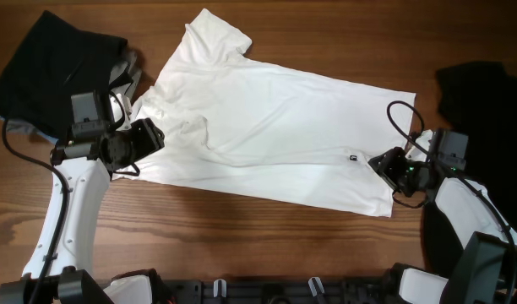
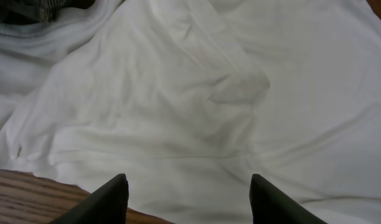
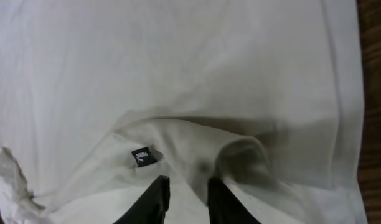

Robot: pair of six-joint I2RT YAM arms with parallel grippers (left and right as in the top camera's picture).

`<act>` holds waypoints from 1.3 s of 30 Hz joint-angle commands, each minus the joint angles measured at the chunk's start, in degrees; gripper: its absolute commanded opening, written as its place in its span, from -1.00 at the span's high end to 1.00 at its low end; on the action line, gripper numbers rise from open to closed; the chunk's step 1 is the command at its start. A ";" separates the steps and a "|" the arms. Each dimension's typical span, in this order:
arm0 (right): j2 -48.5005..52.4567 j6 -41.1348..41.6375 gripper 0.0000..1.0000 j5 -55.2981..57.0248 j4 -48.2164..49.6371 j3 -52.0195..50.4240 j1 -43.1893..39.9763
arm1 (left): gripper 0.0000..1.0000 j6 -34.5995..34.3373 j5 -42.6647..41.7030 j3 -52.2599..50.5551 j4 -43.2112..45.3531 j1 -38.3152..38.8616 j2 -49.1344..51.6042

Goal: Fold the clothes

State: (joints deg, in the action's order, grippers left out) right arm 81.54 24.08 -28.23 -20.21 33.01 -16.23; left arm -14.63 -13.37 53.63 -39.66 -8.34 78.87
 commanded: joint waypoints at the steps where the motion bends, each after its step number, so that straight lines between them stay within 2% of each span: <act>1: 0.66 0.22 0.92 0.44 2.34 -0.13 0.28 | -0.23 0.96 0.37 0.81 0.15 0.24 0.66; 6: 0.50 3.15 0.91 0.24 5.70 0.22 -0.15 | -0.23 0.98 0.37 0.81 0.11 0.24 0.66; 21: -0.44 8.61 0.91 0.76 5.51 2.93 -9.77 | -0.23 0.98 0.39 0.81 0.00 0.24 0.66; 24: -0.44 6.60 0.00 -0.92 4.85 2.93 -9.73 | -0.24 0.96 0.37 0.81 0.00 0.24 0.66; 25: -0.44 5.77 0.13 -0.90 4.90 2.95 -9.73 | -0.25 0.96 0.35 0.81 -0.02 0.24 0.66; 26: -0.44 5.22 0.35 -0.83 4.92 2.95 -9.75 | -0.27 0.98 0.35 0.81 -0.04 0.24 0.66; 27: -0.44 4.48 0.35 -0.85 5.01 2.95 -9.75 | -0.28 1.01 0.33 0.81 -0.02 0.24 0.66; 28: -0.46 3.45 0.26 -0.85 4.96 2.99 -9.75 | -0.27 1.22 0.22 0.81 -0.02 0.26 0.66; 29: -0.46 2.27 0.18 -0.87 4.70 3.10 -9.73 | -0.15 3.52 -1.42 0.81 0.24 0.26 0.66; 31: -0.66 -0.66 0.14 -0.92 2.12 4.44 -9.73 | 0.16 12.04 -10.75 0.81 2.25 0.48 0.66; 32: -0.81 -1.86 0.12 -0.92 0.46 5.40 -9.73 | 0.20 14.05 -13.42 0.81 3.52 1.18 0.66; 33: -1.07 -3.34 0.12 -1.16 -1.53 6.56 -9.64 | 0.18 14.53 -13.16 0.81 4.24 1.81 0.66; 36: -3.04 -7.41 0.11 -1.38 -9.03 10.21 -9.25 | -0.09 17.73 -9.03 0.81 7.15 5.84 2.32; 39: -4.52 -7.41 0.06 -1.57 -12.68 10.82 -7.69 | -0.23 18.97 -7.67 0.81 10.82 9.51 7.19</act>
State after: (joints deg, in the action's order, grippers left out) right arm 79.29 19.97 -28.49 -30.63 41.93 -25.43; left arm -0.69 -21.34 53.65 -31.24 -2.52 80.82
